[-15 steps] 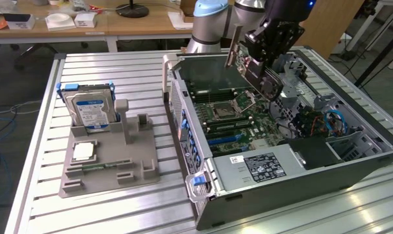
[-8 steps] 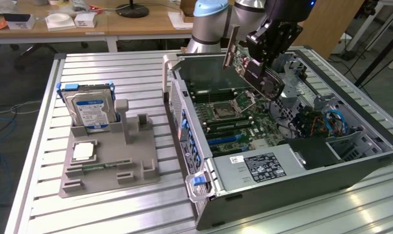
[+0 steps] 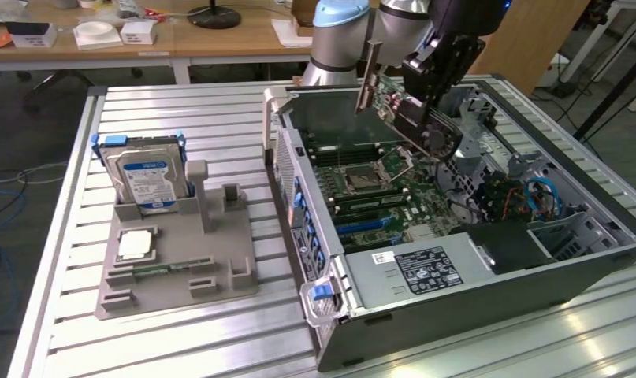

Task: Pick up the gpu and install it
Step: 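Insert the gpu into the slot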

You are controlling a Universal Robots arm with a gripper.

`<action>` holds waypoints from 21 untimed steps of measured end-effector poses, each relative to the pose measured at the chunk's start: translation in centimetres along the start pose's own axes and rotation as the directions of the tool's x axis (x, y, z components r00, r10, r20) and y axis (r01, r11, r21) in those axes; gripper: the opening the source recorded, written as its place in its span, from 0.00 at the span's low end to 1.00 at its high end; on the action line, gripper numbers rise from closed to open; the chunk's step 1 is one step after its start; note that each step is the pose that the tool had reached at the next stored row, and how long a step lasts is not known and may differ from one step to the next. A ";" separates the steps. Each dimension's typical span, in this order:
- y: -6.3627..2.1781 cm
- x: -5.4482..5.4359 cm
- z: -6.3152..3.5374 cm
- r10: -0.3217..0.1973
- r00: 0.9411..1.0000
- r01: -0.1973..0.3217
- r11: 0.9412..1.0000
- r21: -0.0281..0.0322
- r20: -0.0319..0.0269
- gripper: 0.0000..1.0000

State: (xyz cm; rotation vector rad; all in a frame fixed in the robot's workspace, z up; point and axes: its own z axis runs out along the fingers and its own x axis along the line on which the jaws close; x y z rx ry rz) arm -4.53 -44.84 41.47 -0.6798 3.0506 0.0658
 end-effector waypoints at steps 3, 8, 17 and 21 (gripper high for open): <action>0.00 0.0 0.00 -0.039 0.999 0.039 0.999 -0.001 -0.002 0.26; 0.00 0.0 0.00 -0.105 0.994 0.105 0.994 -0.003 -0.004 0.26; -0.01 0.0 0.00 -0.226 0.974 0.226 0.974 -0.006 -0.008 0.26; -0.01 0.0 0.01 -0.279 0.960 0.279 0.960 -0.008 -0.010 0.26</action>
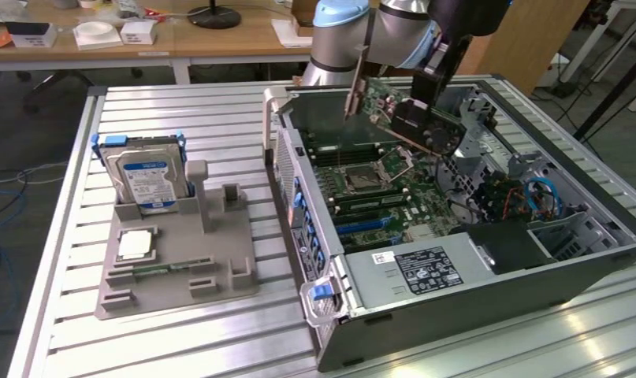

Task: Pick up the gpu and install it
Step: 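Insert the gpu into the slot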

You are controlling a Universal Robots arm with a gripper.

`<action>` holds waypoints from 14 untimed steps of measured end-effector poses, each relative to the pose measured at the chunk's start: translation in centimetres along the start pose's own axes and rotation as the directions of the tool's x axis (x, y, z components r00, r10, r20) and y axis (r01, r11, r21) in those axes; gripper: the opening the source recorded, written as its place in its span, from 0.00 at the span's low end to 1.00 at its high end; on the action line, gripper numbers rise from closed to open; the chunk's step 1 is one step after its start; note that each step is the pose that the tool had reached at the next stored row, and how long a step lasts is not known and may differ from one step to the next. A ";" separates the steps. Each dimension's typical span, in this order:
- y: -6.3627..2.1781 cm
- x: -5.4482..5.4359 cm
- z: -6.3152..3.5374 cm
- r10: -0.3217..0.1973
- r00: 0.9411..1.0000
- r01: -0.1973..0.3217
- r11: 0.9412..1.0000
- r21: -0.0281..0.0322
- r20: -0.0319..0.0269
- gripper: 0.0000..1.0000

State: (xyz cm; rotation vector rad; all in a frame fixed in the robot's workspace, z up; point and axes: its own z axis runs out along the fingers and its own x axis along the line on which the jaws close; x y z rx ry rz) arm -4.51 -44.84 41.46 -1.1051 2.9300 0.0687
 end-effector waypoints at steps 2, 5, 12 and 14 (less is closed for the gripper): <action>0.00 0.0 0.00 -0.027 1.000 0.026 1.000 -0.001 -0.001 0.26; 0.00 0.0 0.01 -0.067 0.998 0.067 0.998 -0.002 -0.002 0.26; -0.01 0.0 0.01 -0.160 0.987 0.160 0.987 -0.004 -0.006 0.26; -0.01 0.0 0.01 -0.187 0.982 0.187 0.982 -0.005 -0.007 0.26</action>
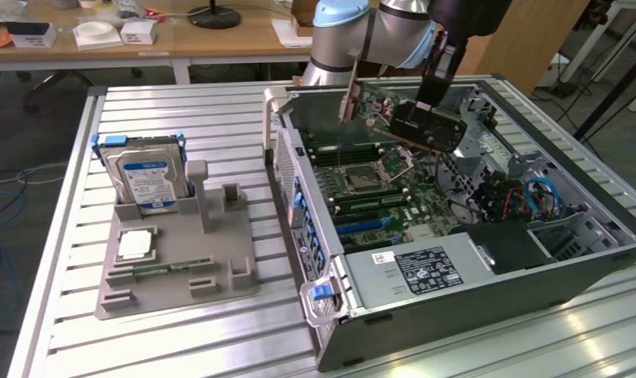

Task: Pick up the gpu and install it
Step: 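Insert the gpu into the slot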

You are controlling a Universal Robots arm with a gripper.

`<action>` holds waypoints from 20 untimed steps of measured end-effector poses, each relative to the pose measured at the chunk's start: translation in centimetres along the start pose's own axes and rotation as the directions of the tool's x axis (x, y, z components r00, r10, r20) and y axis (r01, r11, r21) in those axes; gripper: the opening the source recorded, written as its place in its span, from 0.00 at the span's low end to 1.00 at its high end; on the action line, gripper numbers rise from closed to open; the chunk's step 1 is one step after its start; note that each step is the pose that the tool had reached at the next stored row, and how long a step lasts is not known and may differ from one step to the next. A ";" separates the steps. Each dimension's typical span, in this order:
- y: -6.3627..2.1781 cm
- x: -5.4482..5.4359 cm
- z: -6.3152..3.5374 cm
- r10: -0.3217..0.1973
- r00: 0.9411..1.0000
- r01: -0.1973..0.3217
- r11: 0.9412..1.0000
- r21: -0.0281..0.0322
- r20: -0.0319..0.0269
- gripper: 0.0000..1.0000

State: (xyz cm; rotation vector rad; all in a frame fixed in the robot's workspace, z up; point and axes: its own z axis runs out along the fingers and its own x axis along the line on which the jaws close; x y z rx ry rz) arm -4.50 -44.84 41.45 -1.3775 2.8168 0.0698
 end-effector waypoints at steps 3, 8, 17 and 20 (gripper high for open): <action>0.00 0.0 0.00 -0.040 0.999 0.040 0.999 -0.001 -0.002 0.26; -0.01 0.0 0.01 -0.107 0.994 0.107 0.994 -0.003 -0.004 0.26; -0.02 0.0 0.01 -0.228 0.974 0.228 0.974 -0.007 -0.008 0.26; -0.03 0.0 0.01 -0.267 0.964 0.267 0.964 -0.008 -0.009 0.26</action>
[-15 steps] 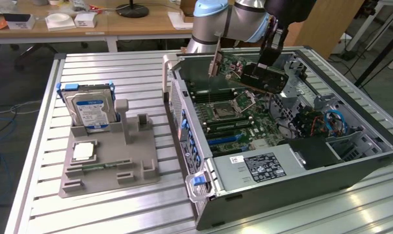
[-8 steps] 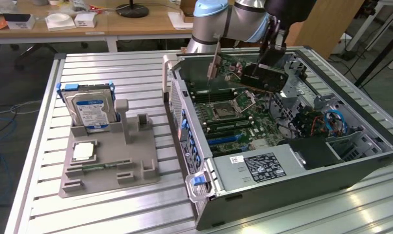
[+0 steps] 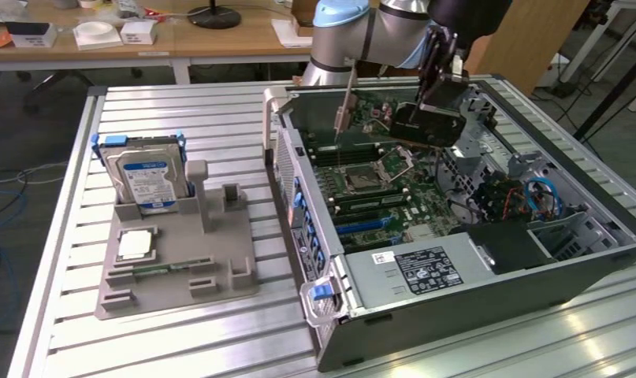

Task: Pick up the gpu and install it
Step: 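Insert the gpu into the slot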

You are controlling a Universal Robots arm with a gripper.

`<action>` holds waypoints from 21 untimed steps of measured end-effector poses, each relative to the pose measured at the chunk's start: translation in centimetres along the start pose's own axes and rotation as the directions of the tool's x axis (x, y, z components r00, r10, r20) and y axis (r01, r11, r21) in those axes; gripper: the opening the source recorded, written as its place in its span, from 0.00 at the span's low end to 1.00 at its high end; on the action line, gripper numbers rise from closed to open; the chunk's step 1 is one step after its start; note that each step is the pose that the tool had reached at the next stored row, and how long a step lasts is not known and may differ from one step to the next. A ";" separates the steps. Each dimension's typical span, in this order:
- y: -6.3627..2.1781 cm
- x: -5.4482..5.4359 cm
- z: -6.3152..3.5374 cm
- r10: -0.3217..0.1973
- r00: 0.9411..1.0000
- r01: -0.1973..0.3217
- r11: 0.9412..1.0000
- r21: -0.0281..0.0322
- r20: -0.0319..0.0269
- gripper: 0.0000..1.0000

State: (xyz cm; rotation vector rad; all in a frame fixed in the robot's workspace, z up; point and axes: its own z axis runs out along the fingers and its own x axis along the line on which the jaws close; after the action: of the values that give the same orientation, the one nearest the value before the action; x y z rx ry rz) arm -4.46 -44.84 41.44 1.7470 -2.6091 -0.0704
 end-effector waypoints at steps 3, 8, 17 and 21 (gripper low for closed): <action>-0.01 0.0 0.00 -0.042 0.999 0.042 0.999 -0.001 -0.002 0.26; -0.02 0.0 0.00 -0.110 0.994 0.110 0.994 -0.003 -0.004 0.26; -0.04 0.0 0.00 -0.237 0.971 0.237 0.971 -0.007 -0.008 0.26; -0.05 0.0 0.00 -0.292 0.956 0.292 0.956 -0.009 -0.010 0.26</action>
State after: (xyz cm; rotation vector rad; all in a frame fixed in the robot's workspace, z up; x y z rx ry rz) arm -4.41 -44.84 41.44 2.1087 -2.3177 -0.0692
